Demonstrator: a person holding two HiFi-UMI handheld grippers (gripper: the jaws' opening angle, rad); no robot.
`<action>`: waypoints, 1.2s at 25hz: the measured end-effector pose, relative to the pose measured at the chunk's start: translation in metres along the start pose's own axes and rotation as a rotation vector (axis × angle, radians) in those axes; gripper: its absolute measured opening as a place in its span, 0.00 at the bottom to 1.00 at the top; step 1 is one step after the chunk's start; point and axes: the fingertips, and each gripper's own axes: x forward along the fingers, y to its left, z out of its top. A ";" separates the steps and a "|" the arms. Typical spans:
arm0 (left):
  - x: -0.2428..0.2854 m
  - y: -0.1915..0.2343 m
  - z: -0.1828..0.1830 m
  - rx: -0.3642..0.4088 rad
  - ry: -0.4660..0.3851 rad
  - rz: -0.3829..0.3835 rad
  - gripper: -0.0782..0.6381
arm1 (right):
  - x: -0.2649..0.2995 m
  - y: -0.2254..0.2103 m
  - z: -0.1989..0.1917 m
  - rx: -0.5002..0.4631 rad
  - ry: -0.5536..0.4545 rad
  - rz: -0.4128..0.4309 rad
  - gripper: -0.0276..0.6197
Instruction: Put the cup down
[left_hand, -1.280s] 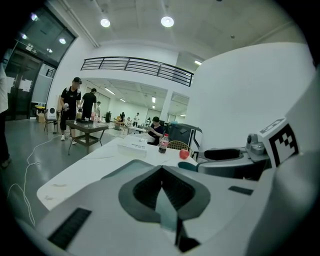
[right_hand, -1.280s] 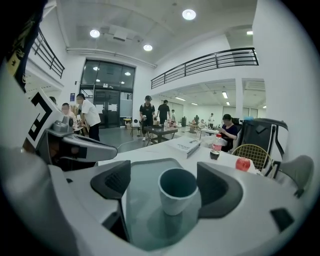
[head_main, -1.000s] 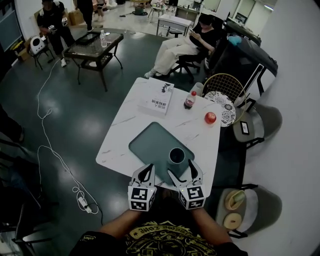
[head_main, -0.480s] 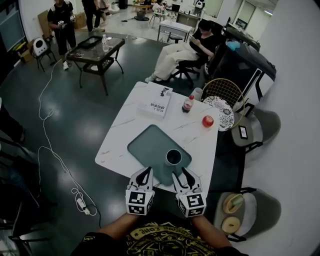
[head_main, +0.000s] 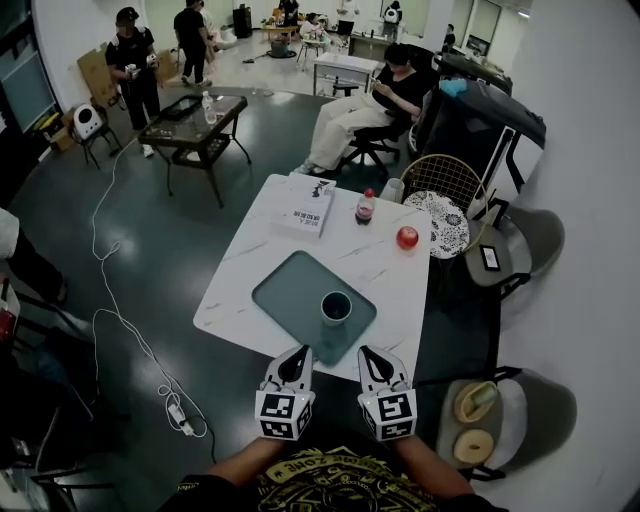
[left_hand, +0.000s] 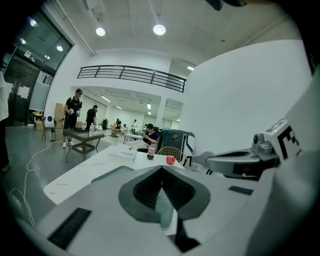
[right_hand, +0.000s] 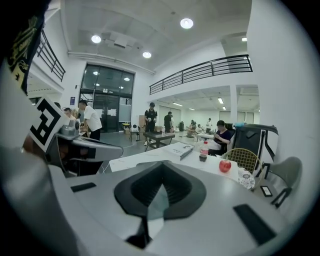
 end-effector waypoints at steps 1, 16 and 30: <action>-0.003 -0.004 -0.001 0.001 -0.002 0.003 0.12 | -0.004 0.000 0.001 -0.002 -0.005 0.001 0.05; -0.046 -0.067 -0.013 -0.005 -0.027 0.028 0.12 | -0.072 0.002 -0.011 -0.027 -0.024 0.055 0.05; -0.097 -0.112 -0.054 -0.030 -0.024 0.096 0.12 | -0.129 0.018 -0.057 -0.030 0.006 0.143 0.05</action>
